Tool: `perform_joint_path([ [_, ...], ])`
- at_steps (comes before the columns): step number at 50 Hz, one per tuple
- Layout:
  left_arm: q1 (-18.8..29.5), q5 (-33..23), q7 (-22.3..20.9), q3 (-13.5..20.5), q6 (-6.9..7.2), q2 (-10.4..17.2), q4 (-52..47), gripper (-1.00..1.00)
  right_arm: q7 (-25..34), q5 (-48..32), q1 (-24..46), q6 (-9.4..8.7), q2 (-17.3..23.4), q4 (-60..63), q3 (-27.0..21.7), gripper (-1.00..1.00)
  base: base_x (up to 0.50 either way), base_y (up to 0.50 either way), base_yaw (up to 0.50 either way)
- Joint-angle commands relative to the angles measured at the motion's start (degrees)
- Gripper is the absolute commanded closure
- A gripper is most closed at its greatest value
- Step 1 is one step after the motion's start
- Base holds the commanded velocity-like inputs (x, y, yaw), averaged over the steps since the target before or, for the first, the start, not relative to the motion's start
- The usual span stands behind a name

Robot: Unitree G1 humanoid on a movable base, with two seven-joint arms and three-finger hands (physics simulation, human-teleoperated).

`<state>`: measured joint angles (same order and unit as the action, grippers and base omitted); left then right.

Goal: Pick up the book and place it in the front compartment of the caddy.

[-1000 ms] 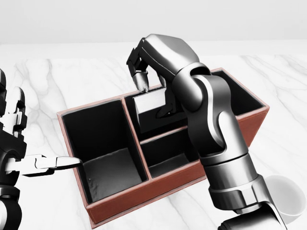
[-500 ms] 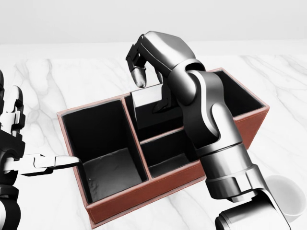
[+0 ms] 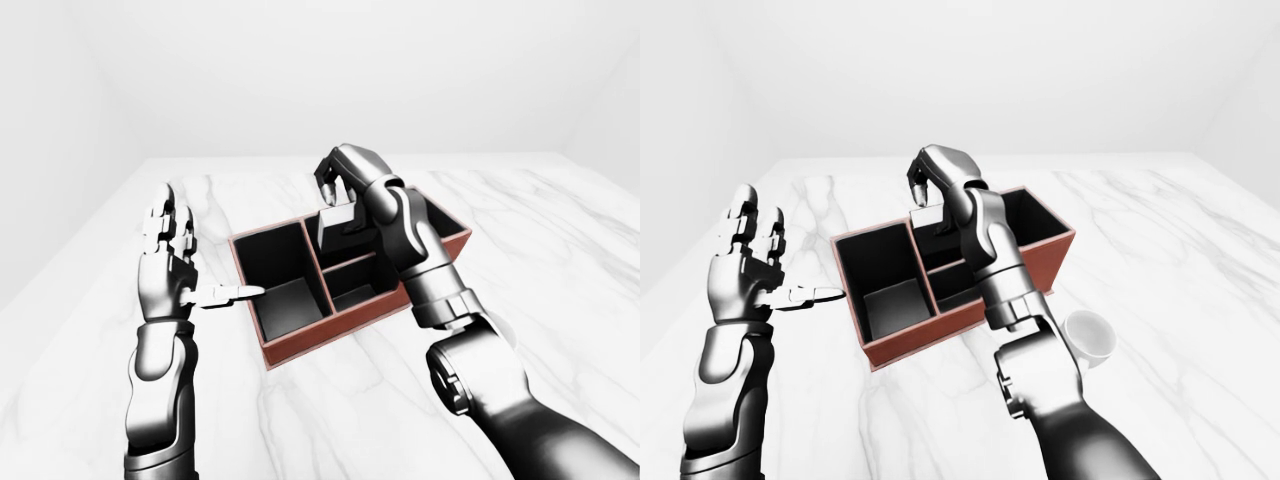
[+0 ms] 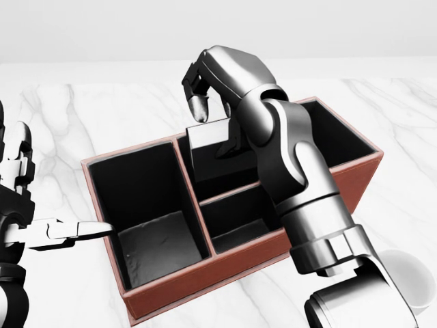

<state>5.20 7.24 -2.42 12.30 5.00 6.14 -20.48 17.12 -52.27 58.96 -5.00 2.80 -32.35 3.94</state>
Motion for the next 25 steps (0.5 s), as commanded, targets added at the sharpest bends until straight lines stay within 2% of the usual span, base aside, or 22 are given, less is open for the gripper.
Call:
perform_joint_path([
  [1, 0.14, 0.16, 0.03, 0.18, 0.0, 0.1, -0.14, -1.0, -2.52, -1.39, 1.65, 0.0, -0.11, -2.33, -0.46, 1.0, 0.0, 0.0, 0.0],
  [25, 0.06, 0.09, 0.06, -0.01, 0.0, 0.04, 0.05, -1.0, -9.49, 0.06, 4.97, 0.0, 0.44, -13.02, -0.45, 1.0, 0.0, 0.0, 0.0],
])
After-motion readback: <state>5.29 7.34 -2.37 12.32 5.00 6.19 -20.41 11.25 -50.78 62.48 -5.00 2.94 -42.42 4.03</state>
